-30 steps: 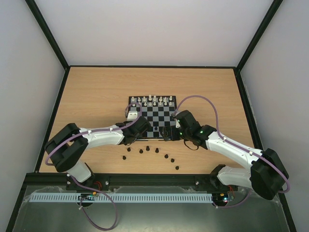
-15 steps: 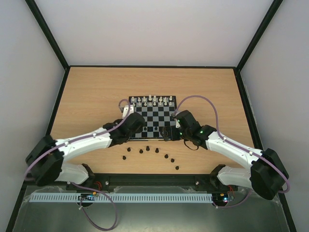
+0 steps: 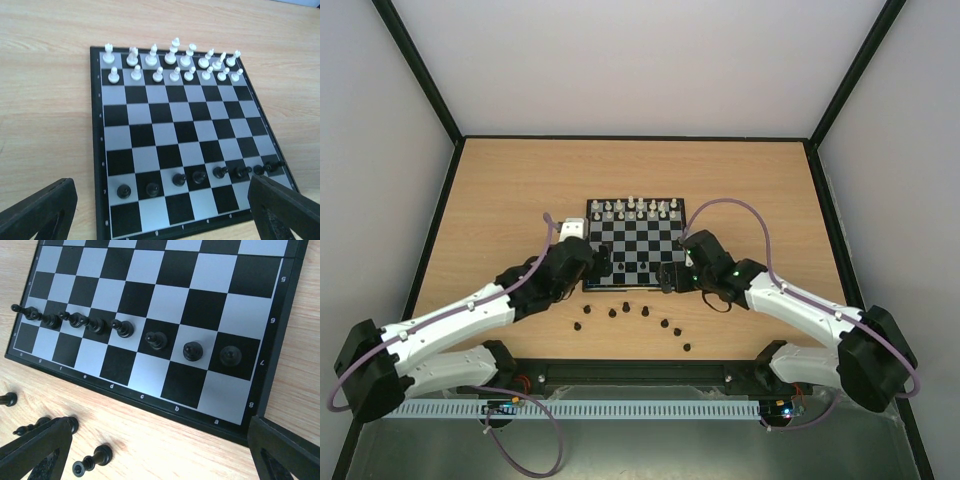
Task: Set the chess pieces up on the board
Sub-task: Pick up the chess piece at the center of the board.
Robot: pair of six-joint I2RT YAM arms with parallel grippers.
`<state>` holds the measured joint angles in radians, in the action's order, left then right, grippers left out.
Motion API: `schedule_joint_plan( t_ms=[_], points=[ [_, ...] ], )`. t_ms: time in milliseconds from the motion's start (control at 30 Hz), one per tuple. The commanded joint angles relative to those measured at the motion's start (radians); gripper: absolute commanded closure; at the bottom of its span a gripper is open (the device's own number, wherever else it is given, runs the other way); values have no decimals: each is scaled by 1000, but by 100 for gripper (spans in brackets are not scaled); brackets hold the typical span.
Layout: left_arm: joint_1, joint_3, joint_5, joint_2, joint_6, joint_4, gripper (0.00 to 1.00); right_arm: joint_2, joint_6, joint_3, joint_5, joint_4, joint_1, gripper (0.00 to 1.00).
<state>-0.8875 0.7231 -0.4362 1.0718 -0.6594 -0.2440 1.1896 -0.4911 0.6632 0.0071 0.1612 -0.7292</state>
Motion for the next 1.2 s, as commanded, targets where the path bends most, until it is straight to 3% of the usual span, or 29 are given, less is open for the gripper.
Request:
schedule_joint_plan(
  t_ms=[0,533,1167],
  points=[
    [-6,-59,56,-54,0,6,1,-49,-50,-24,29,73,-38,3],
    [-5,-111,104,-87,-11,-14,1,-134,-265,-90,182,203,-285,9],
    [-5,-114,69,-71,-24,-21,1,-80,-224,-76,219,188,-296,8]
  ],
)
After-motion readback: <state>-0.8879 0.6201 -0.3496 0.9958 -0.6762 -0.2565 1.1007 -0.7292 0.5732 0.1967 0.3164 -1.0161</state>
